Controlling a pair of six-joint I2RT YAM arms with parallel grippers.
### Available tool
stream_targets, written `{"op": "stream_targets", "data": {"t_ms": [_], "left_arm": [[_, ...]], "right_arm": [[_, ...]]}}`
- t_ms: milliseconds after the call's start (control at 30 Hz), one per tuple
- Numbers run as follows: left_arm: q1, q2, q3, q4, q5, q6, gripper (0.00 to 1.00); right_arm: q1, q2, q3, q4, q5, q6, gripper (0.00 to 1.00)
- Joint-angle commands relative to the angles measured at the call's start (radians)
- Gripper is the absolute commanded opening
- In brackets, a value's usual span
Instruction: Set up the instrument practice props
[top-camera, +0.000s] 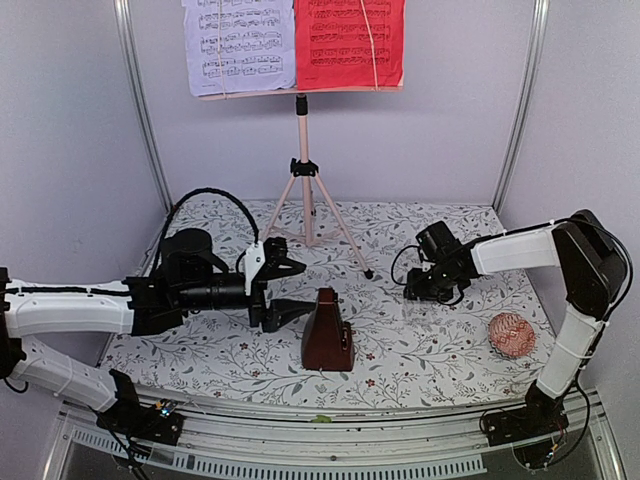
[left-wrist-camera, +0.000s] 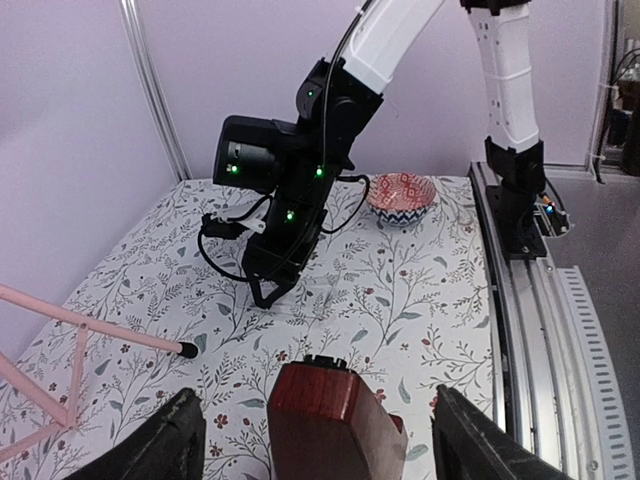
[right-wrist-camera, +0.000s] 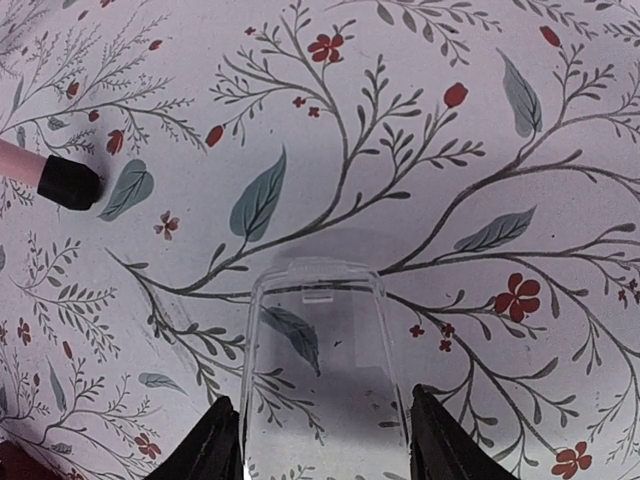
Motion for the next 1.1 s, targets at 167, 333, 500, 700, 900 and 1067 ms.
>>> {"op": "stream_targets", "data": {"t_ms": [167,333,500,700,900,1067], "left_arm": [[-0.001,-0.025,-0.019,0.035,-0.001,-0.039,0.79],[-0.001,-0.021,-0.014,0.028,-0.004,-0.036,0.79],[-0.001,-0.001,-0.014,0.011,0.002,-0.032,0.79],[-0.001,0.032,-0.002,-0.007,0.01,-0.035,0.79],[-0.001,0.077,0.031,-0.026,0.005,-0.055,0.78],[-0.002,0.111,0.063,-0.053,0.002,-0.081,0.77]], "right_arm": [[-0.007,-0.048,-0.019,0.034,-0.027,0.017,0.8],[-0.006,-0.117,-0.041,0.079,-0.064,-0.012,0.85],[0.027,-0.277,-0.17,0.318,-0.24,-0.137,0.85],[0.146,-0.453,-0.351,0.616,-0.349,-0.33,0.82],[0.186,-0.528,-0.496,0.85,-0.501,-0.405,0.69],[0.232,-0.515,-0.513,0.91,-0.562,-0.421,0.54]]}}
